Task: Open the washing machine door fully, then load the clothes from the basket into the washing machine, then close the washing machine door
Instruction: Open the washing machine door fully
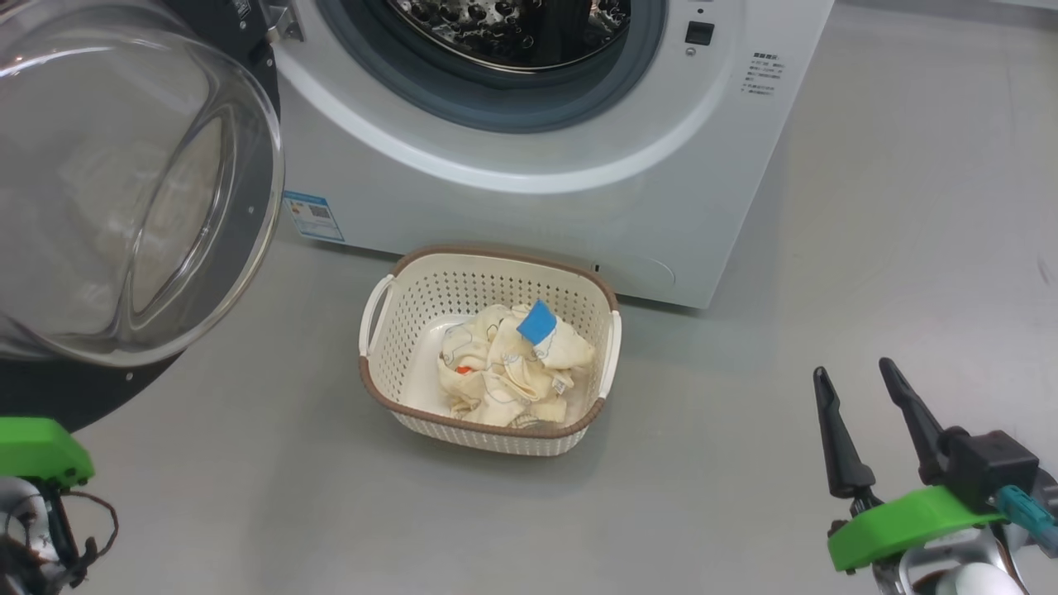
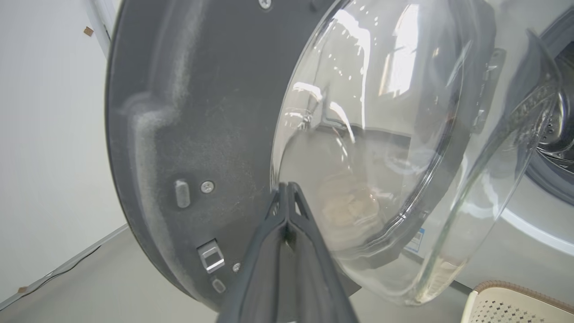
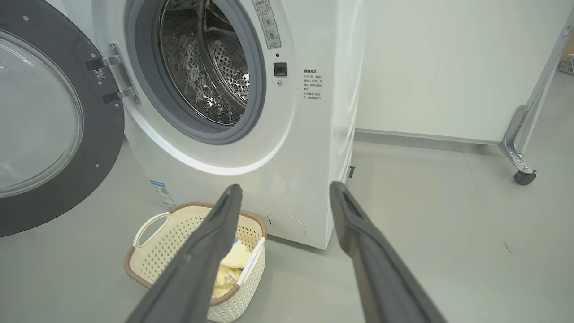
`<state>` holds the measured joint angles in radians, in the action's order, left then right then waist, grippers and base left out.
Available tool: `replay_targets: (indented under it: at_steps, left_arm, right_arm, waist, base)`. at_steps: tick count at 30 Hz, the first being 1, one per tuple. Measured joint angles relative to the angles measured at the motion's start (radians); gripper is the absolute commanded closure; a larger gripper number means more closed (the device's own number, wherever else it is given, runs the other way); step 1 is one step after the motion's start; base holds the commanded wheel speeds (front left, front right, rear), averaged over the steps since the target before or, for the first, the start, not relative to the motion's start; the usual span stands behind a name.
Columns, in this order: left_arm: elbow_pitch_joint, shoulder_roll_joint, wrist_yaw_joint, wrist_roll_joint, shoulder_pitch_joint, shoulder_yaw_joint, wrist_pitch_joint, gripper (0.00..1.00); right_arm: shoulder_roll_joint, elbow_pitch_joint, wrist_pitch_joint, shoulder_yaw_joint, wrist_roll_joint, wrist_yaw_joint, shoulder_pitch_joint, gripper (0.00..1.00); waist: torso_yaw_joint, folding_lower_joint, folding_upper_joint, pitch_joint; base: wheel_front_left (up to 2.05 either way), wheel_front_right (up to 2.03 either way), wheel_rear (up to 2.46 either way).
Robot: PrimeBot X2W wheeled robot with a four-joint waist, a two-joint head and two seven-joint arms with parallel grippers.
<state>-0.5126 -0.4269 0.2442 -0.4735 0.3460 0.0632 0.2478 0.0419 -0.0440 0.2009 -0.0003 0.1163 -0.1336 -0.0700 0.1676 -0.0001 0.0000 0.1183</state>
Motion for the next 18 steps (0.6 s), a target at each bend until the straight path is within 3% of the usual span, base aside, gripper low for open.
replay_targets:
  at_steps: [8,11,13,14,15,18]
  left_arm:
    - [0.223,0.02,0.002,0.025,-0.087,0.038,0.002,0.99]
    - [0.315,0.037,0.002,0.034,-0.133,0.078,-0.018,0.71]
    - [0.363,0.045,0.002,0.035,-0.164,0.103,-0.029,0.46]
    - [0.384,0.05,0.002,0.038,-0.178,0.116,-0.039,0.14]
    - [0.406,0.057,0.002,0.044,-0.19,0.13,-0.042,0.0]
    - [0.451,0.074,0.002,0.056,-0.213,0.175,-0.056,0.0]
  right_arm:
    - [0.0,0.017,-0.014,-0.008,-0.029,0.0,-0.001,0.0]
    - [0.0,0.019,-0.014,-0.007,-0.03,0.0,-0.002,0.0]
    - [0.0,0.018,-0.014,-0.005,-0.032,0.0,-0.002,0.0]
    - [0.0,0.019,-0.014,-0.002,-0.035,0.0,-0.001,0.0]
    - [0.0,0.019,-0.014,-0.001,-0.039,0.0,-0.002,0.0]
    - [0.0,0.019,-0.014,0.0,-0.038,0.0,-0.002,0.0]
  waist:
    - [0.004,0.0001,0.0,-0.009]
    - [-0.001,0.0,0.0,-0.013]
    - [-0.006,0.0001,0.0,-0.015]
    - [-0.009,0.0,0.0,-0.016]
    - [-0.012,0.0,0.0,-0.018]
    - [-0.021,0.0,0.0,-0.02]
  base:
    - [0.0,0.0,0.0]
    - [0.0,0.0,0.0]
    - [0.0,0.0,0.0]
    - [0.0,0.0,0.0]
    - [0.0,0.0,0.0]
    - [0.0,0.0,0.0]
